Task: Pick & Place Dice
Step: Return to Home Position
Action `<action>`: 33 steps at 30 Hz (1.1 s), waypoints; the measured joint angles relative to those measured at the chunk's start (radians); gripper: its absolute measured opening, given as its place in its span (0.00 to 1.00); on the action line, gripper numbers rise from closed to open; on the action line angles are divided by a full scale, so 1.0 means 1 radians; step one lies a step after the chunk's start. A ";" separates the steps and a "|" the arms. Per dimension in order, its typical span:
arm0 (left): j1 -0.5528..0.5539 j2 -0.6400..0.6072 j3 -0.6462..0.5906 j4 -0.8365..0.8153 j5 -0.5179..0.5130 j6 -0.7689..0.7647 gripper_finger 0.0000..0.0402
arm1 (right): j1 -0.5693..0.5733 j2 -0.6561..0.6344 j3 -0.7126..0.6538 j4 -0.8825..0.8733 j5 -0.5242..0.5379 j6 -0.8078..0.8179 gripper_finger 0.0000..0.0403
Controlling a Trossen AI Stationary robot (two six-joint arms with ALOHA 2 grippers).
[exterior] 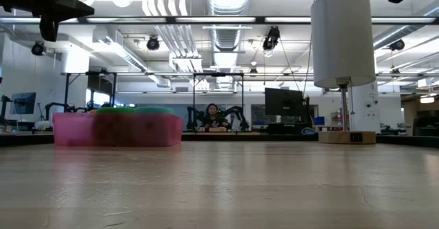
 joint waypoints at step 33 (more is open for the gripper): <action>0.000 0.013 -0.486 0.523 0.062 0.073 0.00 | 0.000 0.000 -0.473 0.575 0.013 0.002 0.02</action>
